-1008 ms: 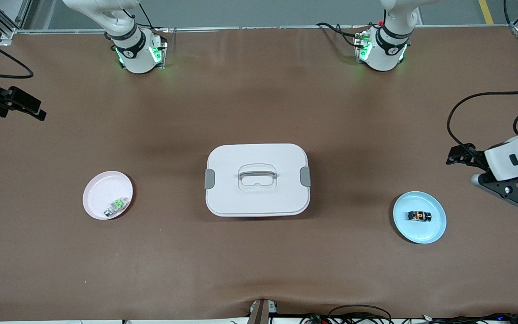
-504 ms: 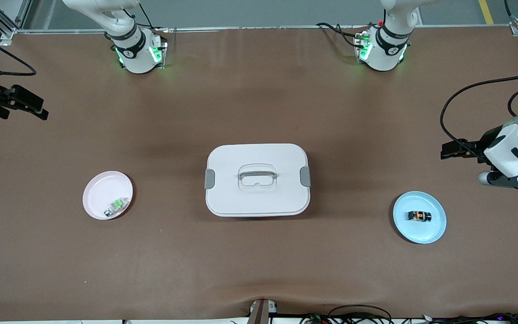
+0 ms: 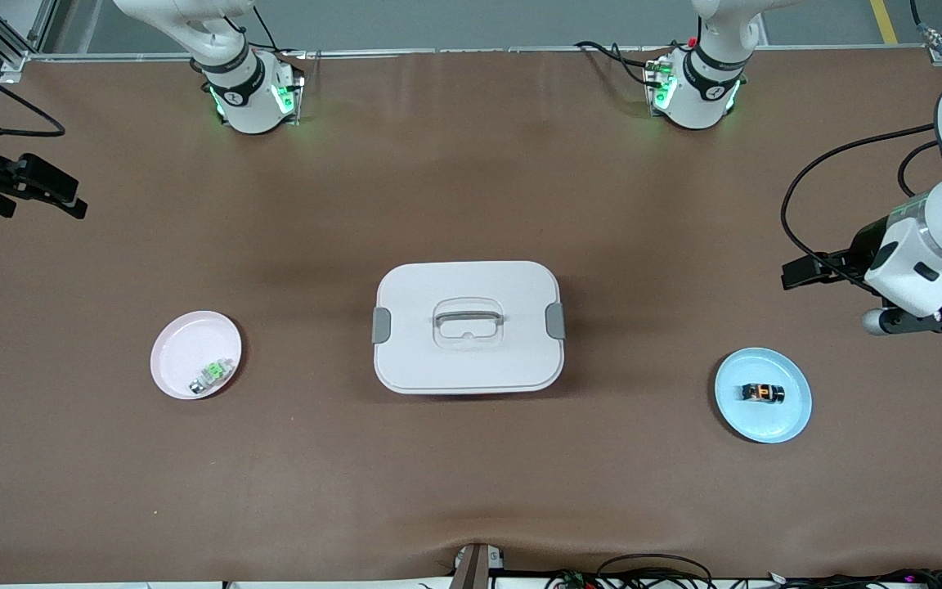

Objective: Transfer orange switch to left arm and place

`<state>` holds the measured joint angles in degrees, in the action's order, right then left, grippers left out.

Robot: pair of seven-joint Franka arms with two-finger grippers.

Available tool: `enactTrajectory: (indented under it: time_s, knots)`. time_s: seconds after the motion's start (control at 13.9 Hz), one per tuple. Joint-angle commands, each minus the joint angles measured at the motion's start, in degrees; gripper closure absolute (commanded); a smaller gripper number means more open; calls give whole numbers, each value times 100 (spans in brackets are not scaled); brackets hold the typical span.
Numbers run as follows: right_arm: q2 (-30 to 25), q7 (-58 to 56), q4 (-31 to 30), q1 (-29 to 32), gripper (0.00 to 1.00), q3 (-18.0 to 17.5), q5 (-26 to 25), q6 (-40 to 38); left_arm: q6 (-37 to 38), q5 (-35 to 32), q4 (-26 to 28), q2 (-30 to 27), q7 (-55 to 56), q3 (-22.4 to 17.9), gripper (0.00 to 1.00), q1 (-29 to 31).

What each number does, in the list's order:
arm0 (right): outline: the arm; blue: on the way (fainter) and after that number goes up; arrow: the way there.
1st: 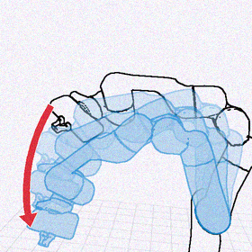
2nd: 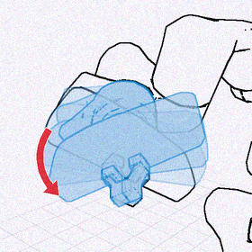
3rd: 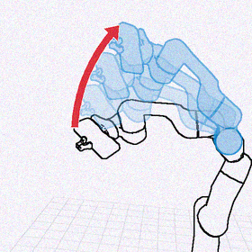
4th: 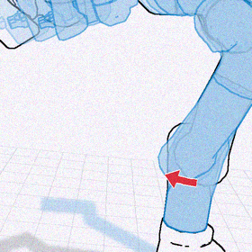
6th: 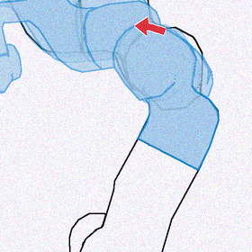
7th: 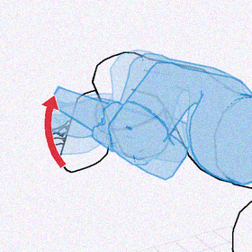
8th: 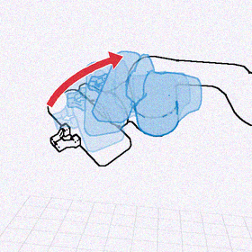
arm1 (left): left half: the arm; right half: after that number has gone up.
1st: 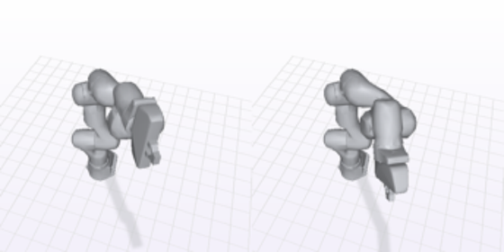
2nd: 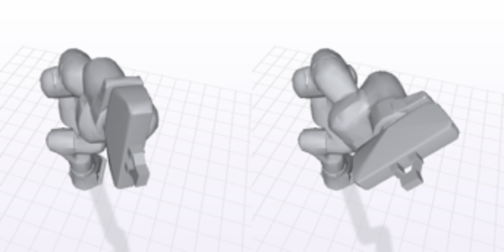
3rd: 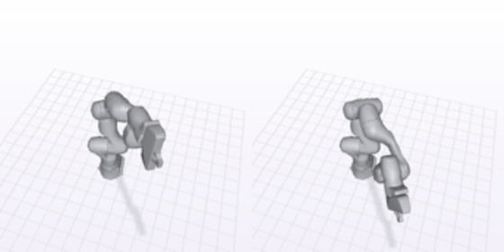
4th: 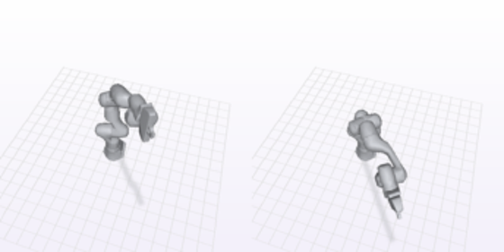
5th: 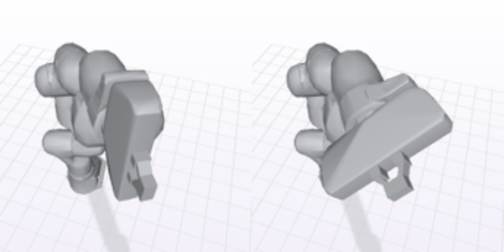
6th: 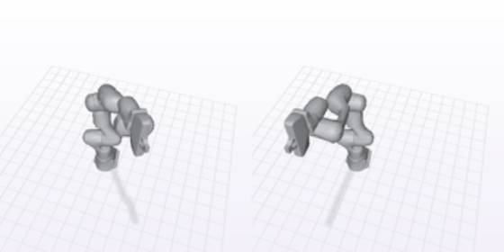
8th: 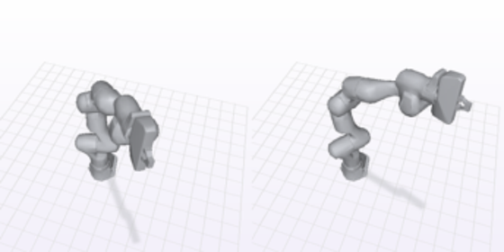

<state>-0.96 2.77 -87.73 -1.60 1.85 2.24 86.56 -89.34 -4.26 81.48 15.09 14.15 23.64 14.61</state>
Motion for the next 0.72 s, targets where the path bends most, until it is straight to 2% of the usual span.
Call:
enactTrajectory:
  time_s: [0.0,0.36,0.43,0.65]
  knots:
    - [-88,-49,-34,-33,0,52,22,19,57,-259,0,-242,36,9,0,68]
    - [-79,-49,-34,-24,0,52,22,27,57,-155,25,-550,70,-87,0,-55]
    - [-79,-49,-34,-24,0,52,22,36,101,-155,61,-682,36,-218,0,-212]
    - [-79,-49,-34,-24,0,52,22,54,365,-137,288,-1094,-78,-981,0,-914]
